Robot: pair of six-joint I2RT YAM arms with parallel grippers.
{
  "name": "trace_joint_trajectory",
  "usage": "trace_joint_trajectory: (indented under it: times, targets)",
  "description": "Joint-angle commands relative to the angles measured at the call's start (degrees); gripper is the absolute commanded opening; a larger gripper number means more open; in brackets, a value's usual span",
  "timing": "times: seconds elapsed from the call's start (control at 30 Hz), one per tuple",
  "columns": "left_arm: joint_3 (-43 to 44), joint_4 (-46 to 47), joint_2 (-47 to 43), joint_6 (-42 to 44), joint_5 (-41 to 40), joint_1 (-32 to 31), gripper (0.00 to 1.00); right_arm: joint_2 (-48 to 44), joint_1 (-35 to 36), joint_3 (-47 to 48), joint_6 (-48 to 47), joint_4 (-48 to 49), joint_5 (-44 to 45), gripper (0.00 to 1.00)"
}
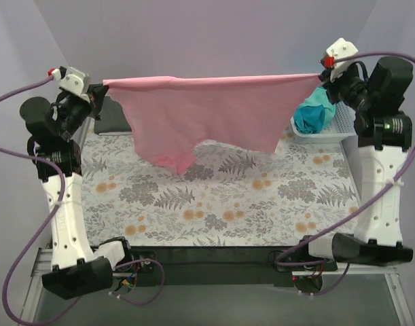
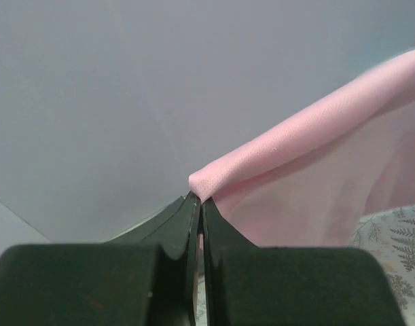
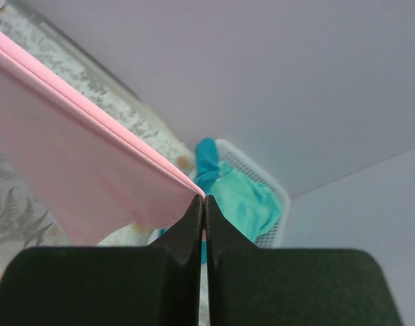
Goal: Fold and stack the t-shirts
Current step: Flatten the tshirt out
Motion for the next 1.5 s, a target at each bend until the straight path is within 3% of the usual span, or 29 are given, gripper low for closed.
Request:
trace_joint_trajectory:
  times: [0.0,0.17,0.3,0.47,0.67,0.83,1.0,1.17,1.27,1.47]
  targets:
    - [-3.07,2.74,-8.95,2.37,-6.72,1.67,0.00,-11.30,-1.50,-9.78,-2.52,11.02,13.61,0.01]
    - [-0.79,0.98,-11.97,0.36,-10.74,1.67,0.00,-18.72,-1.50,-13.87,-3.58,14.72,17.67,0.01]
    - [4.83,-3.49,-13.37,-0.26,-7.43,1.76,0.00,-21.44,-1.59,-10.80,-3.93,13.76,18.90,0.01]
    - [4.74,-9.19,-21.79,2.80,-2.95,1.67,0.00,-25.14,-1.59,-8.52,-5.86,12.79,20.22,0.01]
    - [17.02,-19.57,-22.43,0.61,-7.95,1.23,0.00,-26.03,-1.59,-1.93,-7.80,12.18,22.15,0.01]
    - [20.30,-22.55,-26.37,1.93,-6.47,1.05,0.00,-27.07,-1.59,3.09,-8.94,12.17,21.54,0.01]
    - [16.44,-27.39,-33.49,6.05,-6.10,0.79,0.00,-35.57,-1.59,-2.43,-10.17,11.91,22.06,0.01]
    - [11.96,-31.26,-36.50,5.89,-7.95,0.88,0.00,-42.89,-1.77,-15.52,-10.17,9.54,22.16,0.01]
    - [8.45,-31.18,-34.82,6.23,-9.09,0.79,0.00,-41.94,-1.77,-20.53,-9.38,10.15,20.49,0.01]
    - [-3.40,-27.24,-28.68,8.62,-6.37,1.05,0.00,-31.05,-1.77,-27.75,-4.82,17.08,13.37,0.01]
